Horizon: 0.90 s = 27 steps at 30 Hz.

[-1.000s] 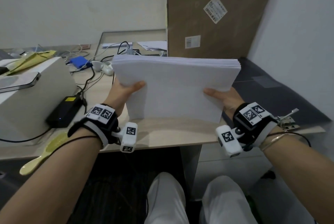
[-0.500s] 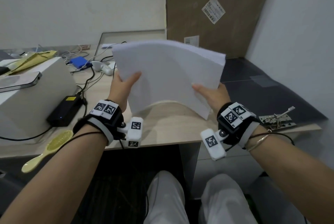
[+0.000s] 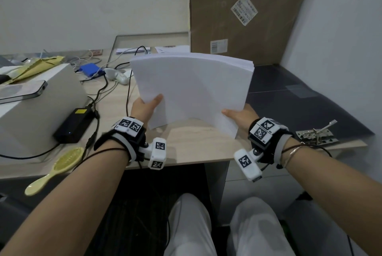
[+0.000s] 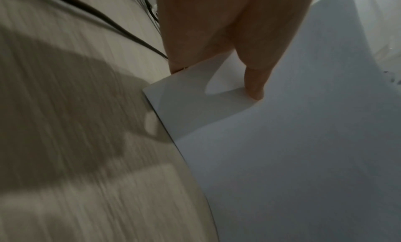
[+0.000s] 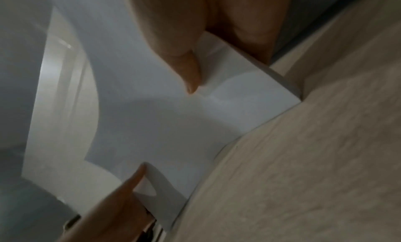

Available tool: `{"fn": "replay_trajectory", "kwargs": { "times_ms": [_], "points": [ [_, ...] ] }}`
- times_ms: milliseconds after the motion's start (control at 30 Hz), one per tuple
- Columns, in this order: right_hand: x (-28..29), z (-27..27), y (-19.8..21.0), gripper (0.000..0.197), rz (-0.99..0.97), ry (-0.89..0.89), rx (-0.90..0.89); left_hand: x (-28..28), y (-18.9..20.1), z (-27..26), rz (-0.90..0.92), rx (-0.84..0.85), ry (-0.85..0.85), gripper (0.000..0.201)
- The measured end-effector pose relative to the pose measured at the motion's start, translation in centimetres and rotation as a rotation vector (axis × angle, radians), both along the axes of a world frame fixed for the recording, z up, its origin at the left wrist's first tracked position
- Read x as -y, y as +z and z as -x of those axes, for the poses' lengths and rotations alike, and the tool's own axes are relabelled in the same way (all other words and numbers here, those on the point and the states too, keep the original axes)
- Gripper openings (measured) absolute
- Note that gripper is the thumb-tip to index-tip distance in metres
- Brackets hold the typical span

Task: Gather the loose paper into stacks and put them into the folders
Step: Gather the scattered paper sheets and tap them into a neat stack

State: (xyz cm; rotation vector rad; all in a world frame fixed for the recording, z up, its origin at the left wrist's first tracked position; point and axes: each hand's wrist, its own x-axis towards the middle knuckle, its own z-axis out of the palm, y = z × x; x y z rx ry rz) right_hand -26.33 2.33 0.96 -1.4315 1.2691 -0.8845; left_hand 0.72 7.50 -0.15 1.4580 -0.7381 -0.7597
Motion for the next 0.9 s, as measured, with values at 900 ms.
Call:
{"fn": "replay_trajectory", "kwargs": {
  "times_ms": [900],
  "points": [
    [2.5,-7.9,0.1,0.013,-0.573,-0.007,0.345,0.1,-0.4,-6.4,-0.337,-0.128,-0.069,0.047]
  ]
}}
